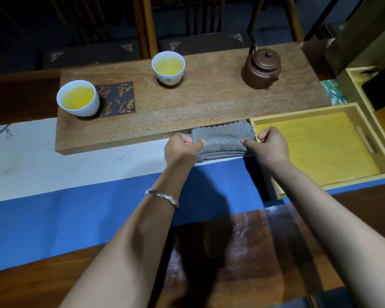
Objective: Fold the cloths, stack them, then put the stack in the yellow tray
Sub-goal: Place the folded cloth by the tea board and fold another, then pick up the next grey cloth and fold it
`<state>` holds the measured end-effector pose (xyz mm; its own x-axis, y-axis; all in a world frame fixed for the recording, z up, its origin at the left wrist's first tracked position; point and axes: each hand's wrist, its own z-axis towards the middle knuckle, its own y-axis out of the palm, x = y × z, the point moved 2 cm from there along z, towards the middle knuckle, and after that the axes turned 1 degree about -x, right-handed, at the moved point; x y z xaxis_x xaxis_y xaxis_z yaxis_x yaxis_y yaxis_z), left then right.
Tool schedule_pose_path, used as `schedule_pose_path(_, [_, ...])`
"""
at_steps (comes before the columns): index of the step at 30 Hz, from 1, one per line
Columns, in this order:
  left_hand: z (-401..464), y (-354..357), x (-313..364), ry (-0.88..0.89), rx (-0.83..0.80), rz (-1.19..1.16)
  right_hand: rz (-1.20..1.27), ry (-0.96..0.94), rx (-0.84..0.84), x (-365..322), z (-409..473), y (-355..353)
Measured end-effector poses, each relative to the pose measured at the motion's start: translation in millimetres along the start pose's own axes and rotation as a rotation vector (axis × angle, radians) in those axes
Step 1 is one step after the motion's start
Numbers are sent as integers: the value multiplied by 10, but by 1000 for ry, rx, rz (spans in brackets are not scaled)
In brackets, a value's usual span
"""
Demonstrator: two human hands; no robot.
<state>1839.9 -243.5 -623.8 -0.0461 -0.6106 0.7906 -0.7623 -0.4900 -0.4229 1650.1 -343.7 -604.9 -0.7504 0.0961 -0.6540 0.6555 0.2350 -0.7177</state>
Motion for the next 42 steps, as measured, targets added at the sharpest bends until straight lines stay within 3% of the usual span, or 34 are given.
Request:
schedule_pose_path(5, [-71, 6, -7, 2, 3, 24, -63, 34, -31, -68, 41, -20])
schedule_pose_path(8, [-239, -58, -81, 16, -78, -50, -127, -19, -46, -142, -61, -101])
schedule_pose_path(12, [-592, -442, -342, 108, -113, -32, -225, -372, 33, -222, -488, -292])
schedule_pose_path(18, [-1035, -1552, -667, 229, -17, 302, -537, -743, -287, -482, -1133, -100])
schedule_pose_path(25, [-1490, -3111, -865, 128, 279, 474, -497, -1011, -471, -1784, -1648, 627])
schedule_pose_path(32, [-1783, -4530, -1242, 42, 488, 468, -488, -1290, -481, -3263, -2390, 1532])
schedule_pose_path(42, [-1095, -5890, -1758, 21, 478, 398, -486, -1228, -532, -4470, -3007, 2942])
